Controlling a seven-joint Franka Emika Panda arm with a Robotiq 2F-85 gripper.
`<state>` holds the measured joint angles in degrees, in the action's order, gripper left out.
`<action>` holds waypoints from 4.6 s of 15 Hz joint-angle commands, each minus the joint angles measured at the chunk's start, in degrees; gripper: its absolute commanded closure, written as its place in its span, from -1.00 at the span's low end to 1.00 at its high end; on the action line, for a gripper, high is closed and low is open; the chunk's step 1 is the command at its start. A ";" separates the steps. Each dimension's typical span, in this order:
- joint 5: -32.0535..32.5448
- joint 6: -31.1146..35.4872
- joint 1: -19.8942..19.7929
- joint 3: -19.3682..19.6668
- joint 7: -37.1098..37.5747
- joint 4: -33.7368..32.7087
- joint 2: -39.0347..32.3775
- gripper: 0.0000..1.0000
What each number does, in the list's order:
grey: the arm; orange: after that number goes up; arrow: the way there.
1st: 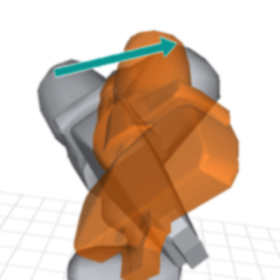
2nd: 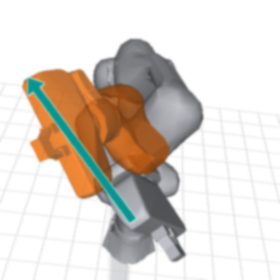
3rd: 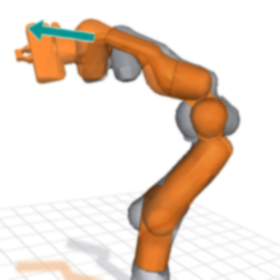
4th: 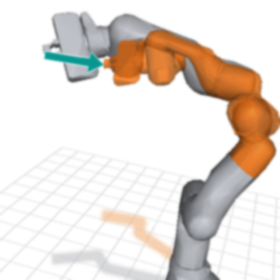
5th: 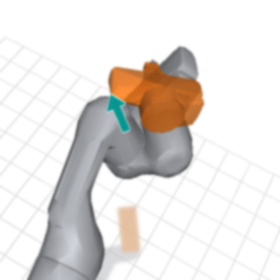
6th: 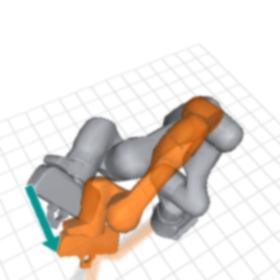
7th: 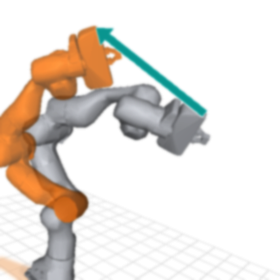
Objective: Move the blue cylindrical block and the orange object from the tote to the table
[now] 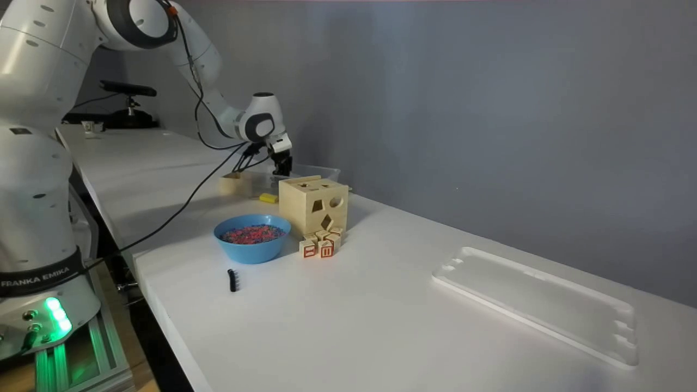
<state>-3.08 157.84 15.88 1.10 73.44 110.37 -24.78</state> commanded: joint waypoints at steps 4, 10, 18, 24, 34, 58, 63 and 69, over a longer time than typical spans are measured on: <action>0.47 4.12 1.84 0.22 1.66 7.75 8.65 0.98; 2.10 3.98 0.77 0.83 1.64 8.01 6.54 0.17; 1.35 6.36 1.74 1.86 1.32 5.39 1.78 -0.94; 2.41 4.40 3.25 3.66 2.13 1.86 -2.16 -0.83; 1.61 1.27 3.03 4.21 0.53 3.28 -0.93 -1.00; 7.18 -18.45 1.11 0.84 2.28 -3.00 -0.81 -0.94; 6.19 -15.63 1.54 0.96 3.67 -8.06 -6.64 -0.79; 6.71 -18.57 2.28 1.60 4.94 -12.27 -9.75 -0.09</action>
<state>2.51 140.37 17.61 2.36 76.15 101.86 -30.55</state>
